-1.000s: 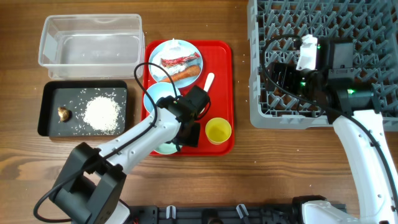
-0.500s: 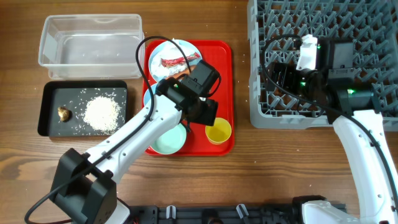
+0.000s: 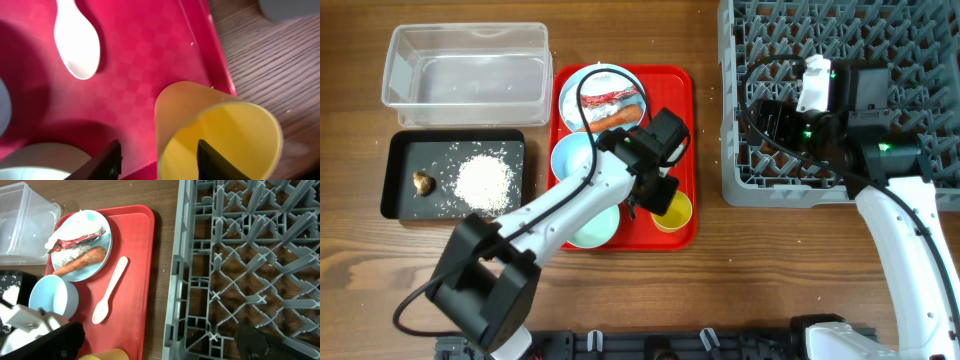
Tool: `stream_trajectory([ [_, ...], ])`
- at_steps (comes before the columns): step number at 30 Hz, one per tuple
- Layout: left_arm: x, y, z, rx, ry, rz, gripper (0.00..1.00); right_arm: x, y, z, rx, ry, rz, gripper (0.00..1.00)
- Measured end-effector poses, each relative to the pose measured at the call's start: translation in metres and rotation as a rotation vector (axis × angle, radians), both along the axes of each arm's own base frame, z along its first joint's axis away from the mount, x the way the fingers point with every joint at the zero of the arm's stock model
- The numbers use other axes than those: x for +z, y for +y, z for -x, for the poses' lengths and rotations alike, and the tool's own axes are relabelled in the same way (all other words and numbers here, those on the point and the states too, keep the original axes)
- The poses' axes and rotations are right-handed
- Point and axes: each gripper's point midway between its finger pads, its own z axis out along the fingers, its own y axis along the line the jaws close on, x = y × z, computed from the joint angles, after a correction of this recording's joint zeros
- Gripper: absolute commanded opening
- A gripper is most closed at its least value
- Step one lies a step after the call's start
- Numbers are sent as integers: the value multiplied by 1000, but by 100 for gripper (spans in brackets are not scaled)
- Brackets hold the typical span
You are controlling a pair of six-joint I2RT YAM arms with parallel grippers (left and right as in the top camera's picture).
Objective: Sort waste into correct bins and load items into the dishwasher rack
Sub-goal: 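Grasp the yellow cup with the left gripper and lift it, then hand the yellow cup from the left gripper to the right gripper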
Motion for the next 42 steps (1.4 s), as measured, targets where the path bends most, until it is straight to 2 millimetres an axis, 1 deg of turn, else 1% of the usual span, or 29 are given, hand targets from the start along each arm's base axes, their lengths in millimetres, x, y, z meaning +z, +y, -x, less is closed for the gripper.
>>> stream_trajectory([
  [2, -6, 0, 0, -4, 10, -10, 23, 0, 0, 0, 0, 0, 0, 100],
  [5, -9, -1, -1, -8, 10, -10, 20, 0, 0, 0, 0, 0, 0, 100],
  [9, -8, -5, -5, -12, -9, 6, 4, 0, 0, 0, 0, 0, 0, 100],
  [15, -8, -5, -7, 4, -11, 12, 4, 0, 0, 0, 0, 0, 0, 100],
  [17, -7, 2, -9, 55, 16, 9, 4, 0, 0, 0, 0, 1, 0, 100],
  [18, -4, 9, -11, 87, 43, 16, 4, 0, 0, 0, 0, 0, 0, 100],
  [20, 10, 17, -27, 147, 55, 71, 4, 0, 0, -1, 0, -3, -1, 100],
  [21, 28, 20, -43, 191, 46, 146, 4, 1, 1, -1, 5, -6, -6, 100],
  [22, 55, 28, -66, 245, 15, 250, 4, 3, 3, -2, 12, -12, -16, 100],
  [23, 76, 36, -81, 279, -15, 335, 4, 6, 7, -4, 27, -26, -34, 100],
  [24, 103, 38, -94, 292, -29, 476, 4, 11, 13, -7, 49, -51, -61, 100],
  [26, 134, 48, -108, 300, -27, 662, 4, 23, 25, -12, 97, -103, -116, 100],
  [28, 162, 57, -118, 271, -20, 848, 4, 46, 42, -21, 177, -199, -197, 100],
  [29, 176, 59, -120, 237, -24, 929, 4, 63, 53, -25, 233, -265, -246, 100],
  [30, 187, 59, -120, 204, -28, 985, 4, 74, 60, -27, 273, -309, -279, 100],
  [31, 201, 57, -119, 146, -35, 1058, 4, 94, 71, -28, 339, -380, -334, 100],
  [32, 214, 53, -115, 83, -39, 1119, 4, 108, 78, -28, 387, -429, -372, 100],
  [33, 222, 51, -111, 42, -33, 1158, 4, 123, 86, -25, 449, -478, -421, 100],
  [34, 232, 48, -105, -18, -34, 1206, 4, 131, 91, -23, 484, -500, -446, 100],
  [35, 239, 47, -102, -57, -31, 1237, 4, 135, 96, -20, 513, -507, -471, 99],
  [37, 246, 46, -97, -98, -24, 1270, 4, 143, 109, -12, 592, -517, -523, 99],
  [38, 249, 46, -95, -115, -21, 1284, 4, 140, 117, -9, 621, -502, -541, 99],
  [40, 251, 46, -93, -129, -22, 1293, 4, 140, 128, -5, 659, -496, -560, 98],
  [42, 252, 46, -92, -138, -19, 1299, 4, 140, 143, 3, 709, -483, -580, 98],
])
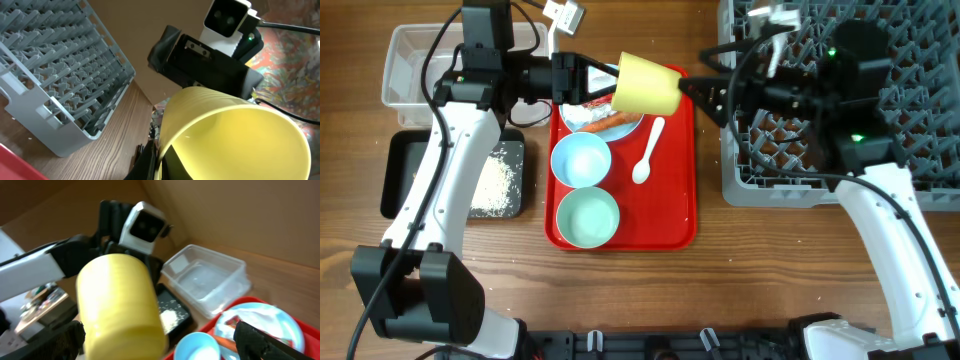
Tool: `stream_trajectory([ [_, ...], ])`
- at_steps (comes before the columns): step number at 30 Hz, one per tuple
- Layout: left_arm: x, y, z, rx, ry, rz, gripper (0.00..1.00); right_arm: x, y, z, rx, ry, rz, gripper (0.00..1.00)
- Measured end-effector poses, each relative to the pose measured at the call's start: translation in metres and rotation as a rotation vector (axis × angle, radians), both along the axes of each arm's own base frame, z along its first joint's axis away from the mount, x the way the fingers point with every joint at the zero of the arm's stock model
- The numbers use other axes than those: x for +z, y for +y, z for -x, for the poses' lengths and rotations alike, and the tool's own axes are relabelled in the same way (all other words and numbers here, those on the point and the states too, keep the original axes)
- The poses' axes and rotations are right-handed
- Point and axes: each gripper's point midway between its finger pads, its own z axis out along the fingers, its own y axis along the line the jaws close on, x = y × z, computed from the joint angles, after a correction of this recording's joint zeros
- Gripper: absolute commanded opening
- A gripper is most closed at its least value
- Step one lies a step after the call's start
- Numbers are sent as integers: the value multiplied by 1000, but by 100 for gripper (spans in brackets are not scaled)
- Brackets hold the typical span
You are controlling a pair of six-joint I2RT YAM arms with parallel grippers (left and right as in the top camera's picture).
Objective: Sort waste into correct bins and load items into the dishwasher rack
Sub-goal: 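Hand the yellow cup from the left gripper to the right gripper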
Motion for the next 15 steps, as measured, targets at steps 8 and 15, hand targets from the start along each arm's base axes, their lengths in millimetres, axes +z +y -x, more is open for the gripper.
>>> stream_trajectory([
  [8, 0, 0, 0, -1, 0, 1, 4, -5, 31, 20, 124, 19, -9, 88],
  [15, 3, 0, 4, -21, 17, 17, 4, -6, 42, 30, 173, 31, -11, 68],
])
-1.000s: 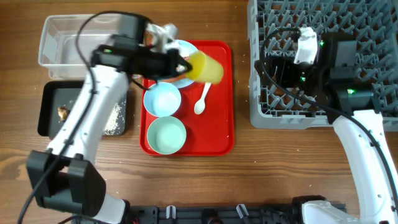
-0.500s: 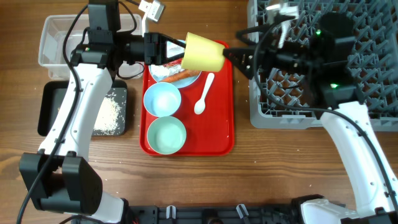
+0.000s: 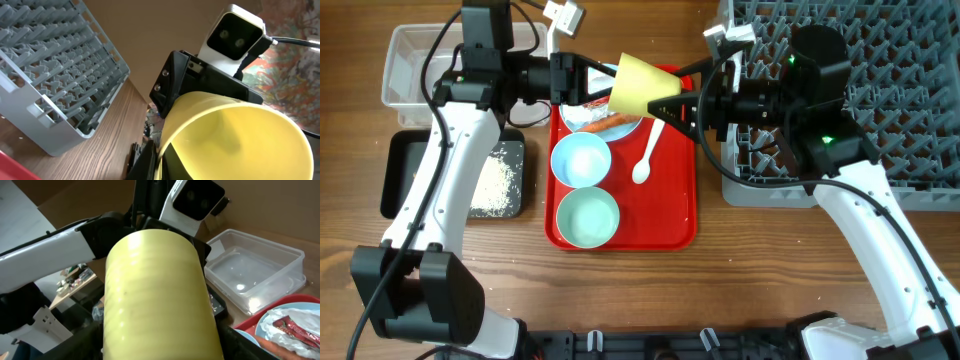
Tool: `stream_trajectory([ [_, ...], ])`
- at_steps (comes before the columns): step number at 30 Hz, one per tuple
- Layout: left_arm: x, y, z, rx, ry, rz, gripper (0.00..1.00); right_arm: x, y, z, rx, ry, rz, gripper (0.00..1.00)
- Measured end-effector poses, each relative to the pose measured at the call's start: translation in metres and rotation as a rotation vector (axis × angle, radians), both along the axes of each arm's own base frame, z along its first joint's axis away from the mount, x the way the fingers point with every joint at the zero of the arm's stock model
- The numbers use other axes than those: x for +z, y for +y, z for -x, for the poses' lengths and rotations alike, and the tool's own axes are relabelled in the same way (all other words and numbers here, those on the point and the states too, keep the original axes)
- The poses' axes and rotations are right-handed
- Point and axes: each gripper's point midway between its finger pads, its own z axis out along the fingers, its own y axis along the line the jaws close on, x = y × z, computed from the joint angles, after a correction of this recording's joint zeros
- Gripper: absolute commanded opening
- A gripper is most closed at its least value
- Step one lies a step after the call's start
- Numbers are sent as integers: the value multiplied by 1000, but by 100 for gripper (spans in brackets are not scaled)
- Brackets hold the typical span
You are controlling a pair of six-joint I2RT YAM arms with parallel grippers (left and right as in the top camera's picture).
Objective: Sort waste into correct bins and load items into the dishwasher rack
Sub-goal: 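Hand the yellow cup from the left gripper to the right gripper, then place the yellow cup into the dish rack with the right gripper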
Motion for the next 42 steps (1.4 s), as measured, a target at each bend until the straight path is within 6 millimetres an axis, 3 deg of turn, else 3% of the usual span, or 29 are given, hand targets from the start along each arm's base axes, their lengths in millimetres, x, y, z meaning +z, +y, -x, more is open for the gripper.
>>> stream_trajectory([
  [2, 0, 0, 0, 2, 1, -1, 4, -2, 0, -1, 3, 5, 1, 64],
  [6, 0, 1, -1, 6, 9, -3, 21, -3, 2, 1, 15, 13, -1, 59],
  [14, -1, 1, -1, 7, 18, -4, 40, -4, -4, -3, 2, 30, -4, 51],
  [18, -6, 1, -6, 40, 23, -31, 52, -15, -45, -27, -123, 141, 6, 51],
  [21, -25, 4, -21, 145, 65, -127, 55, -38, -76, -40, -249, 280, 40, 50],
  [25, -76, 26, -44, 376, 170, -381, 66, -78, -115, -48, -442, 480, 130, 50],
  [30, -114, 58, -59, 565, 213, -615, 69, -119, -154, -34, -672, 691, 345, 50],
  [36, -127, 79, -68, 669, 201, -728, 70, -109, -206, -12, -952, 728, 657, 50],
  [39, -130, 84, -70, 692, 200, -756, 71, -113, -236, 2, -1085, 751, 792, 50],
  [42, -132, 87, -70, 703, 203, -772, 71, -123, -252, 9, -1138, 785, 886, 50],
])
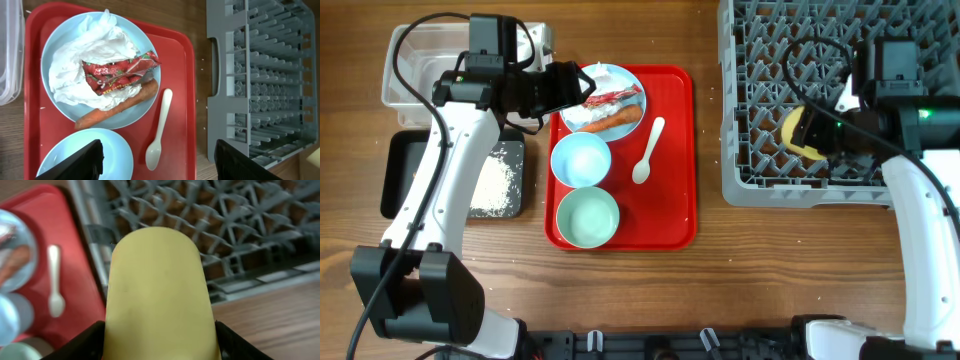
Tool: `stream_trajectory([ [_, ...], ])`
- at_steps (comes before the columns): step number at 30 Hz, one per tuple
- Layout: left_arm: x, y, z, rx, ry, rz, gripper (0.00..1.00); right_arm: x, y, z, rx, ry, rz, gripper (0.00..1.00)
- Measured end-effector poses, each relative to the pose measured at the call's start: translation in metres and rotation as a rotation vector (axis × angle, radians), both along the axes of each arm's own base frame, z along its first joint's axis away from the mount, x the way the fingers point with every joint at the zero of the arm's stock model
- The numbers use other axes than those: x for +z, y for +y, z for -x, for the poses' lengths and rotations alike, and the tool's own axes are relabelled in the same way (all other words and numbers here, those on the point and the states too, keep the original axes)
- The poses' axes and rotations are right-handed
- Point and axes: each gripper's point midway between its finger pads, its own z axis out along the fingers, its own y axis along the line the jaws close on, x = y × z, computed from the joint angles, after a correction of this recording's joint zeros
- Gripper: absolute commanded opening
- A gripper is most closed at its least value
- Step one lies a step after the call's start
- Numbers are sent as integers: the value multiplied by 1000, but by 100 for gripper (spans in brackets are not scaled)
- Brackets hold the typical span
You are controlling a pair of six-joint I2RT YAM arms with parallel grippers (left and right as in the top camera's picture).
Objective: Sort waste into correct bins and load items into the dishwasher rack
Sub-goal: 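Place the yellow cup into the dish rack with the right gripper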
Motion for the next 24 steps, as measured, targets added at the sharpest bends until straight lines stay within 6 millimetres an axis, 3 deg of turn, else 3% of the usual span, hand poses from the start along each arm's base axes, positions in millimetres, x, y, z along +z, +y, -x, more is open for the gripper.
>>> stream_trajectory([
  [3, -1, 2, 0, 6, 2, -9, 70, -21, -5, -1, -10, 93, 31, 50],
  [10, -5, 6, 2, 20, 21, -33, 70, -90, -9, -3, -8, 373, 57, 51],
  [12, -6, 6, 3, 21, 23, -34, 70, -97, -9, -9, -7, 376, 58, 59],
  [15, -6, 7, 3, 23, 23, -36, 70, -99, -8, -17, 3, 347, 56, 93],
  [16, -6, 7, 3, 23, 23, -36, 70, -99, -7, -19, 10, 341, 54, 99],
  [24, -7, 7, 4, 22, 29, -37, 70, -99, -1, -27, 50, 306, 25, 100],
])
